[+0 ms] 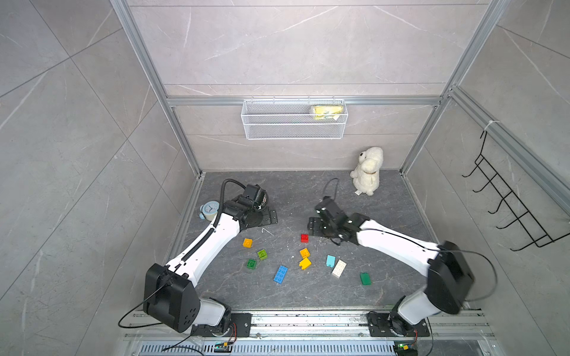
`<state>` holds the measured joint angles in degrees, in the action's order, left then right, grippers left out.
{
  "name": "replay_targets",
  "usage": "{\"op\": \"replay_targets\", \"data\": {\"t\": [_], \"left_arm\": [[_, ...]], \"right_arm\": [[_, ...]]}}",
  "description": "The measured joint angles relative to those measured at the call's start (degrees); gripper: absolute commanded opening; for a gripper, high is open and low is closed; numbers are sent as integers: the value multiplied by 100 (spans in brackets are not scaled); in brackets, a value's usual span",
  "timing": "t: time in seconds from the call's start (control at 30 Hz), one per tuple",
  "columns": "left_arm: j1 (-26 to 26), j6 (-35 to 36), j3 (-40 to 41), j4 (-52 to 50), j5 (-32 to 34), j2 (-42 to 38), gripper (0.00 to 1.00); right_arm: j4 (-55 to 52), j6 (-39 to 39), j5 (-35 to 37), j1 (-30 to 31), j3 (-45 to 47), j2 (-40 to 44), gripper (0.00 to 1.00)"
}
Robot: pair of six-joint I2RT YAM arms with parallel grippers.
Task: Assemble the letter h with lego
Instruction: Adjust the lego brick at the center of the board.
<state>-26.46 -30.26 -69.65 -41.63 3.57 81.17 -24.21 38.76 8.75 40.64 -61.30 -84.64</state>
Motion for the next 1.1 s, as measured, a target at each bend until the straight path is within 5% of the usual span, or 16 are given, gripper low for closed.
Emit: {"op": "replay_targets", "data": {"t": [0.13,0.33,0.7,1.1], "left_arm": [[-256,61,-105,-4,-210,398,95],[-994,55,-214,-55,-398,1014,94],[-2249,-1384,-195,46,-120,1596,93],[-2487,-2815,-811,111,133,2800,95]], "right_arm": [[437,-249,249,-251,1475,1226,76],[1038,-444,461,-247,2817,1751,67],[1840,-538,-131,-254,2837,1757,67],[1875,-514,-269,-254,2837,1770,70]]}}
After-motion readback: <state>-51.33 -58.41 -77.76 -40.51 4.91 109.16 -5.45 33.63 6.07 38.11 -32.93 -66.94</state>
